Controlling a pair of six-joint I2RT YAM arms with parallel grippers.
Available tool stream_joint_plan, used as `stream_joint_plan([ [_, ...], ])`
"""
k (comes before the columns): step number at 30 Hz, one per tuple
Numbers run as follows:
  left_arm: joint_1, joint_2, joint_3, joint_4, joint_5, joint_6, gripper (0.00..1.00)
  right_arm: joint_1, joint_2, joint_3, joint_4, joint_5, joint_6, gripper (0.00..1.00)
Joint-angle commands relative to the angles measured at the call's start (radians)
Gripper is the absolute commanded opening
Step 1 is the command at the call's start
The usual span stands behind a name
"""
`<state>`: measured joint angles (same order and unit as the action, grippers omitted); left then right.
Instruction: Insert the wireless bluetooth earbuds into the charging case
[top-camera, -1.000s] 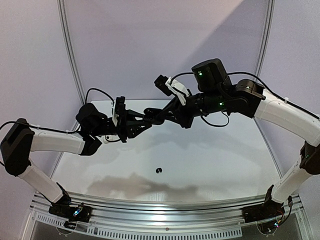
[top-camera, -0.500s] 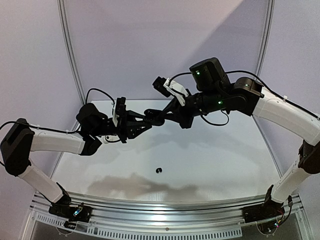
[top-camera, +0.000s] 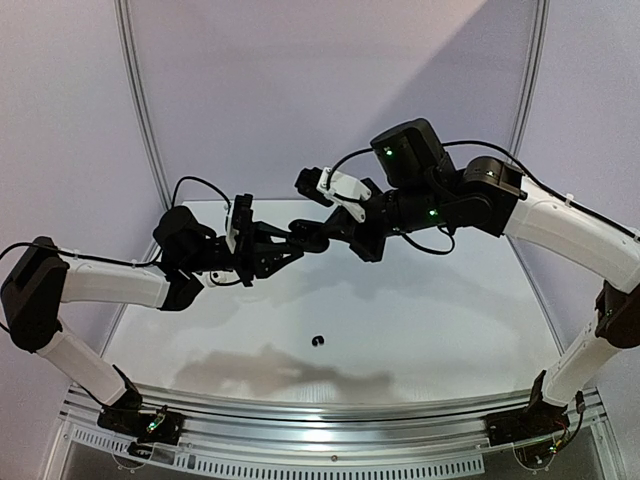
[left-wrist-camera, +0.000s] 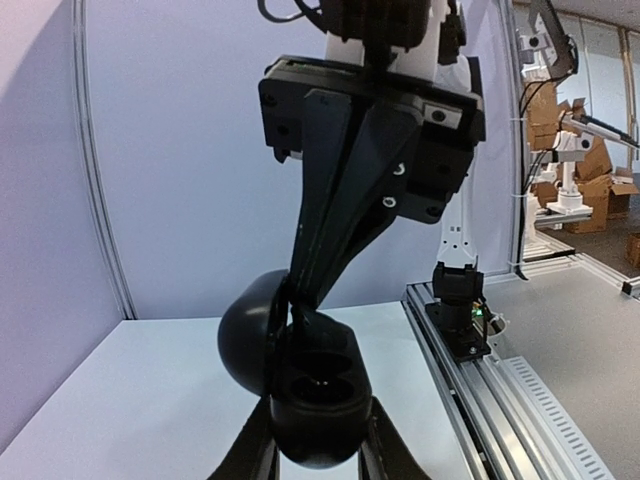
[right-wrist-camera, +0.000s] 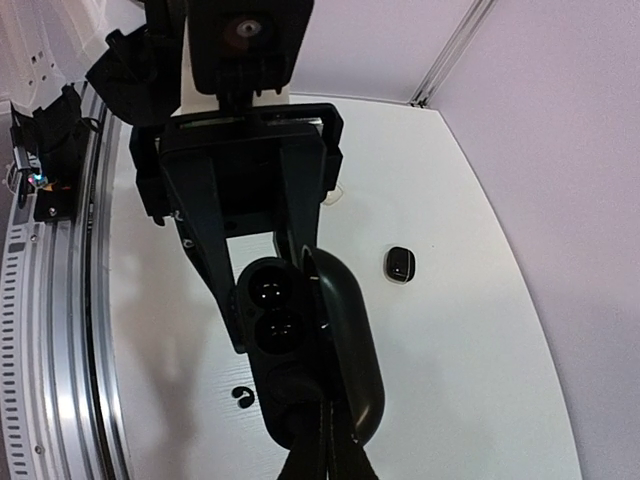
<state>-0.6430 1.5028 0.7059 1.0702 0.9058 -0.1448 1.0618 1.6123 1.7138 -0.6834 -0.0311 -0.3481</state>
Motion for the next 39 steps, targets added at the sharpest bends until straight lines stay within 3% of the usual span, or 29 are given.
stream_joint_plan([
  [1,0.01,-0.004,0.032,0.023,-0.003,-0.015,0.0,0.032,0.033,0.021,-0.009,0.026,-0.088,0.0],
  [20,0.023,-0.004,0.032,0.025,-0.017,-0.018,0.0,0.071,0.098,0.091,-0.093,0.079,-0.216,0.0],
  [32,0.025,-0.005,0.026,0.032,-0.016,-0.018,0.0,0.07,0.092,0.079,-0.046,0.117,-0.179,0.13],
  [39,0.025,-0.011,0.021,0.034,-0.018,-0.014,0.0,0.071,0.094,0.079,-0.059,0.136,-0.198,0.0],
])
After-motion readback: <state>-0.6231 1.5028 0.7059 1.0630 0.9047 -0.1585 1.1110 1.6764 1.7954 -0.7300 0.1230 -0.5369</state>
